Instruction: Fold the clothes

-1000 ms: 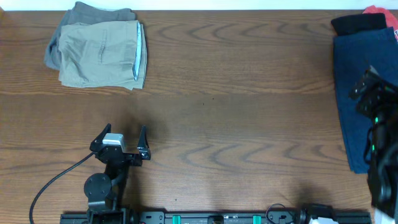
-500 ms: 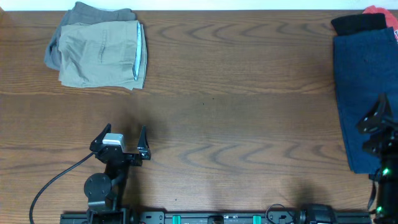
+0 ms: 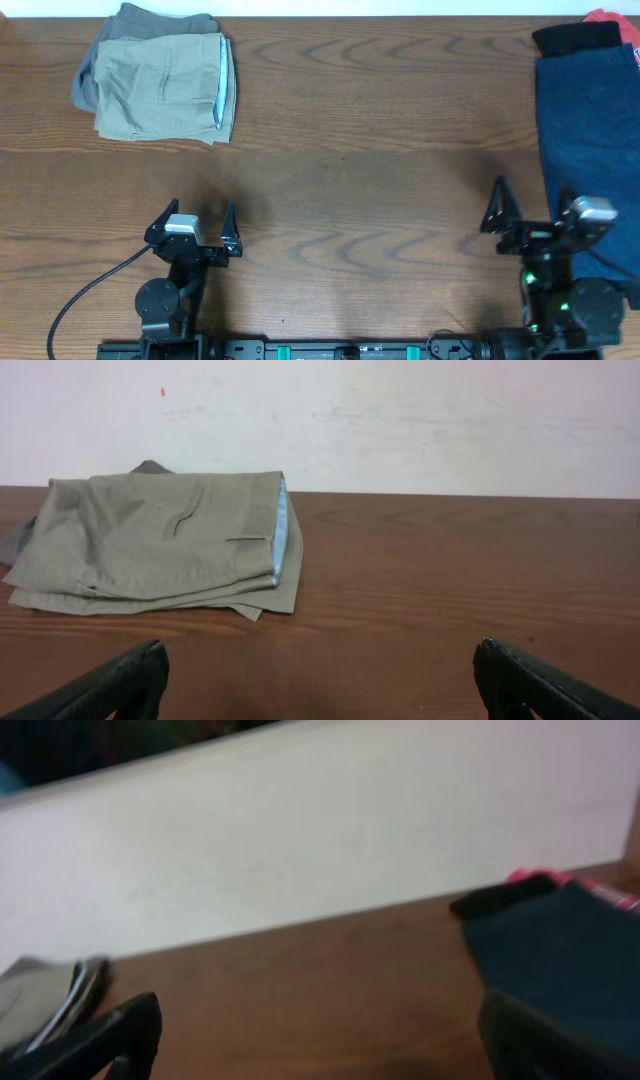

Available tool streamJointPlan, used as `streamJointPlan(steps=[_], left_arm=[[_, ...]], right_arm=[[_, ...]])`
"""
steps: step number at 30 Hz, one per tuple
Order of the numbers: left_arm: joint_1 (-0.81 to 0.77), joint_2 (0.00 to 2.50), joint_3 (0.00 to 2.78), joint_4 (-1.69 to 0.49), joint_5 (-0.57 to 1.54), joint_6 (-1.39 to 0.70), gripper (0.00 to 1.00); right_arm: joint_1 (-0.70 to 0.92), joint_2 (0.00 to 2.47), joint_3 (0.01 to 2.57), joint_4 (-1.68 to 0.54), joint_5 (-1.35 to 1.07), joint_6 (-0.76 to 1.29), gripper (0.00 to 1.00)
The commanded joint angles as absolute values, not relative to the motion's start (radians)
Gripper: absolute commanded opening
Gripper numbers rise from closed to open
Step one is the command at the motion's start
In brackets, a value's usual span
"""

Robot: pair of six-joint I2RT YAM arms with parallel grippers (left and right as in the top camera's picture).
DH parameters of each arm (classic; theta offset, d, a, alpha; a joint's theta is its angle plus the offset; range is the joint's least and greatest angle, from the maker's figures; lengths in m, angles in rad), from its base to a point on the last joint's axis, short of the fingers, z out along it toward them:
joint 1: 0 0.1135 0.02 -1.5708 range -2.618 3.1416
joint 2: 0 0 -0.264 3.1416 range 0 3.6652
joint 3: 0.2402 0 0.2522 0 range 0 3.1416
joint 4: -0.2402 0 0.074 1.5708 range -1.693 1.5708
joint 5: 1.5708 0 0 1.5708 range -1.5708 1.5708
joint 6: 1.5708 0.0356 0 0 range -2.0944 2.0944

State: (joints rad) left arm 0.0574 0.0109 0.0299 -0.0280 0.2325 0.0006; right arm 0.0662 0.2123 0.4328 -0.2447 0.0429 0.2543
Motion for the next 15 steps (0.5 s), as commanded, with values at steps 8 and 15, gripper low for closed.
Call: streamJointPlan(steps=[8,15], left_arm=[[0.062,0.004,0.004,-0.046,0.234,0.007,0.98],[0.062,0.004,0.004,-0.046,0.234,0.007,0.98]], right_arm=[[0.072,0.02,0.167,-0.136,0.002,0.246,0.99],[0.072,0.005,0.07,-0.057,-0.031,0.245,0.99]])
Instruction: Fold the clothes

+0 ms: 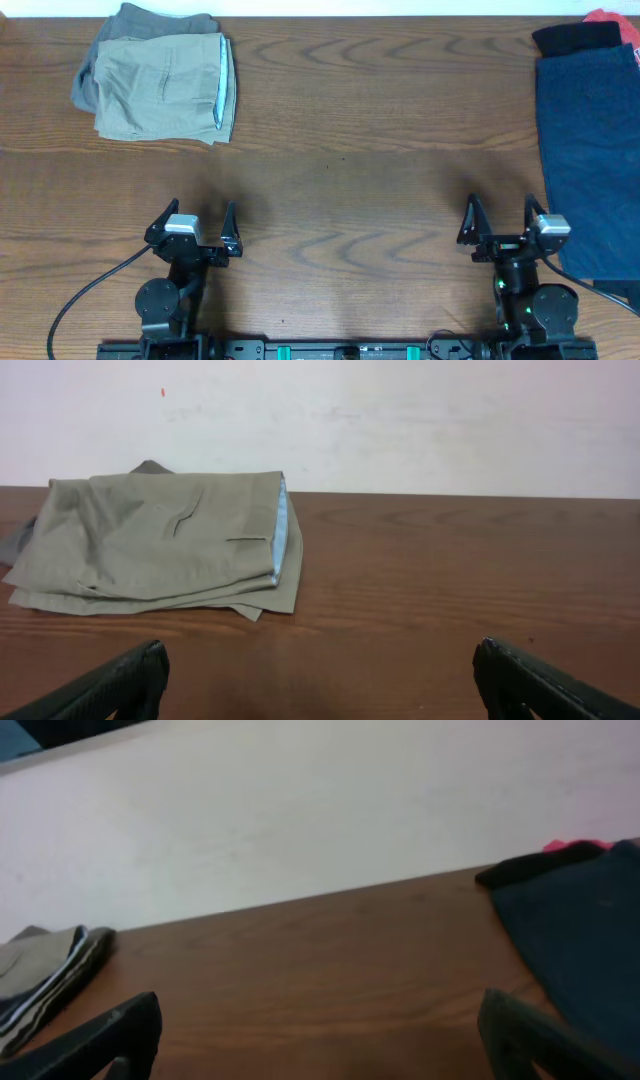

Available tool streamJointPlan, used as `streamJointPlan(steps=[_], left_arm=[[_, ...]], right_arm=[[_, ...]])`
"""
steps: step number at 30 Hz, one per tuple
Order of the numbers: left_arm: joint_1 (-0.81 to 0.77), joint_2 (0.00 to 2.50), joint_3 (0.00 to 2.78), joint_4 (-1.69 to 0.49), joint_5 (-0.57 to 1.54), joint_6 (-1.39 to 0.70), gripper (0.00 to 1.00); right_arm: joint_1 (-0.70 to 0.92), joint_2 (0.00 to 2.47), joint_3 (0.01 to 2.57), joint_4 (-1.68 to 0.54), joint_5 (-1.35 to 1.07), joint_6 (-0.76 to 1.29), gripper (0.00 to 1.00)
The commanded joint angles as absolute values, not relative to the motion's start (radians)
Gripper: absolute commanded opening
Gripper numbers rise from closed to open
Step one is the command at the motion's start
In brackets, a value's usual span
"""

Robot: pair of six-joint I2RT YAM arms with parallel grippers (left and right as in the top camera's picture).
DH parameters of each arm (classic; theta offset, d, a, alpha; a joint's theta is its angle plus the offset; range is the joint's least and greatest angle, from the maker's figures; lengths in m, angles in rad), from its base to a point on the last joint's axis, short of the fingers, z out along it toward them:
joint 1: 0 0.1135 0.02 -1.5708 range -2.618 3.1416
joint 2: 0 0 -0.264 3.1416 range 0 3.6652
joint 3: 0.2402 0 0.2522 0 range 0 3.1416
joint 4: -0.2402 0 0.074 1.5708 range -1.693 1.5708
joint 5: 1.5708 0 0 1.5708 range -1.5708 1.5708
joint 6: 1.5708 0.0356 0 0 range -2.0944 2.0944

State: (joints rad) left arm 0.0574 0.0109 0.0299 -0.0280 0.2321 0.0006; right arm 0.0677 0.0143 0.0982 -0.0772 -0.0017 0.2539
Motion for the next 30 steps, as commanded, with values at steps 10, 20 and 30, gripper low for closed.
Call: streamJointPlan(steps=[10,20,30], left_arm=[[0.062,0.004,0.004,-0.046,0.234,0.007,0.98],[0.062,0.004,0.004,-0.046,0.234,0.007,0.98],[0.062,0.004,0.004,-0.046,0.234,0.007,0.98]], right_arm=[[0.072,0.005,0.005,0.041,-0.035,0.239,0.99],[0.072,0.005,0.005,-0.074,-0.035,0.175,0.99],[0.065,0.005,0.006,-0.072,-0.034,0.178,0.99]])
